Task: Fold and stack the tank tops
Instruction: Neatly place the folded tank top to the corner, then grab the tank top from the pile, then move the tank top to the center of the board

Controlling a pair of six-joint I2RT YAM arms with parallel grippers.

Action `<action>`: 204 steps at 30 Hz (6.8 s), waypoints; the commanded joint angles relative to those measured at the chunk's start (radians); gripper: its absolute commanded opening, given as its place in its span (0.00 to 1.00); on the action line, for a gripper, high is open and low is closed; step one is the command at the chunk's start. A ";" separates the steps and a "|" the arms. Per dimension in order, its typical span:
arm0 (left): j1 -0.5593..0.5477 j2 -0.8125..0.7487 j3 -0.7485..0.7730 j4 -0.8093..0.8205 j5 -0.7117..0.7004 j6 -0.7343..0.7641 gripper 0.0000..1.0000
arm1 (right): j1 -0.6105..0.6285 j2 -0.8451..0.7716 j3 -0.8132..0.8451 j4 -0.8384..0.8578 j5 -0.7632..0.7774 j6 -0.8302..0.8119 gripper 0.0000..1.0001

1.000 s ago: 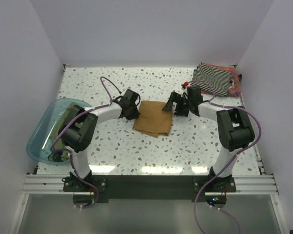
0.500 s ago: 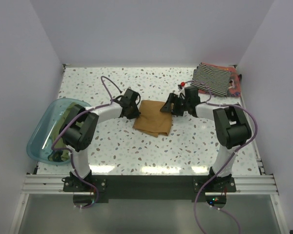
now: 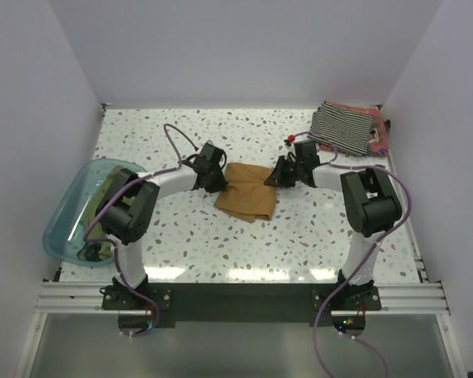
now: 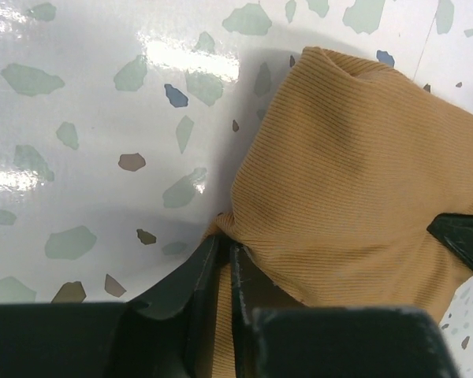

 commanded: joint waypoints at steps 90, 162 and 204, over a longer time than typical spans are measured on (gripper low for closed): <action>0.053 -0.213 0.020 -0.064 0.210 0.203 0.31 | -0.383 0.380 1.071 -0.488 0.819 -0.610 0.00; 0.807 -0.268 -0.206 -0.363 -0.415 -0.039 0.26 | 0.329 -0.468 -0.166 -0.210 0.367 -0.027 0.78; 0.152 -0.588 -0.029 -0.116 -0.001 0.240 0.58 | 0.269 -0.687 -0.012 -0.463 0.653 -0.014 0.89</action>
